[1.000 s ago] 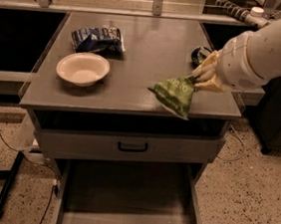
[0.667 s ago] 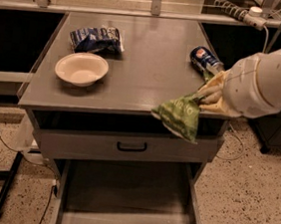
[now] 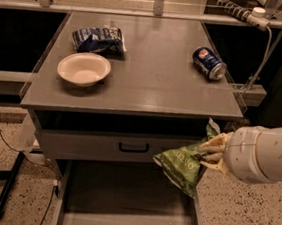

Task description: Place green jalapeno chip bag into middle drawer

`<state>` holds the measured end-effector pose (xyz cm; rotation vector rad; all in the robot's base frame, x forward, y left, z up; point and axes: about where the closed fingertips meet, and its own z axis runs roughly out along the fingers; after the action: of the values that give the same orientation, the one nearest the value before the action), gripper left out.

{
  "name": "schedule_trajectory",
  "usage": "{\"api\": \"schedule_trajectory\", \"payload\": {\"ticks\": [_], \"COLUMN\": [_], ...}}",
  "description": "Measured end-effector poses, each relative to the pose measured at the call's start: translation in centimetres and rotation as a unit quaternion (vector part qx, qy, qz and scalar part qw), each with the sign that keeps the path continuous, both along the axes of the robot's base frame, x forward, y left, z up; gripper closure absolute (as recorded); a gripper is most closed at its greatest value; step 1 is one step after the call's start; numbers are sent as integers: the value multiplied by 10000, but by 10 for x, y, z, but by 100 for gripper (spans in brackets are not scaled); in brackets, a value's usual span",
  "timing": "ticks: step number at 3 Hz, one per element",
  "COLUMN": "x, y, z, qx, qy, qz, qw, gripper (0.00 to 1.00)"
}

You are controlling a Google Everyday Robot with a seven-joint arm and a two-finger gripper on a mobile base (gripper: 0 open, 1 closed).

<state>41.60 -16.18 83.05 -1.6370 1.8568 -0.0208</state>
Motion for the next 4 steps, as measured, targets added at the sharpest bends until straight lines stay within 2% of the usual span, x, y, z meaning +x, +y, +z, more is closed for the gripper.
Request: {"api": "schedule_trajectory", "payload": {"ticks": [1,2,3,4], "x": [6,15,24,32], "y": [0,5,3,2], "z": [-5,-68,-154,-232], "qx": [28,323,708,885], "qy": [13,255,409,476], "qz": [11,155,273,450], "qw": [10000,9990,9963,9939], "gripper": [100,100,100,100]}}
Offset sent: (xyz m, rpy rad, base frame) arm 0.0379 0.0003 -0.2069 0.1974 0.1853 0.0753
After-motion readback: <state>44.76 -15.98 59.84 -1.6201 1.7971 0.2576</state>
